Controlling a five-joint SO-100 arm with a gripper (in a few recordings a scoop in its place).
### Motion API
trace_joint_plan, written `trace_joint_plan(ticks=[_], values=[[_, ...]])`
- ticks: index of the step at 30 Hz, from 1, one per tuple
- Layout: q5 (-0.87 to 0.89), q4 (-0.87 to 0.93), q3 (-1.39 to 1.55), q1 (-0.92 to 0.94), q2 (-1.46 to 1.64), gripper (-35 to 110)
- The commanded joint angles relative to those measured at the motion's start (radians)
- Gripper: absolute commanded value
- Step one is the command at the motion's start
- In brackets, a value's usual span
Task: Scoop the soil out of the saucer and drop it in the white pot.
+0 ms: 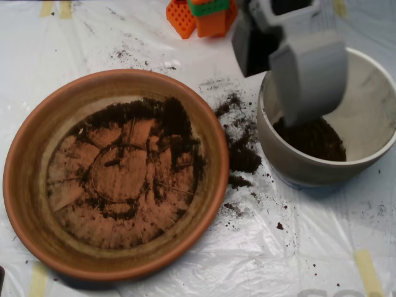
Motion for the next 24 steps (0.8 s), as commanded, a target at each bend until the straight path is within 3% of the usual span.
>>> trace_joint_plan(ticks=[1, 10, 24], values=[[-0.009, -0.015, 0.046, 0.143, 0.091, 40], [-0.115, -0.261, 0.494, 0.414, 0.130, 48], [-0.431, -0.399, 0.833, 0.400, 0.187, 42]])
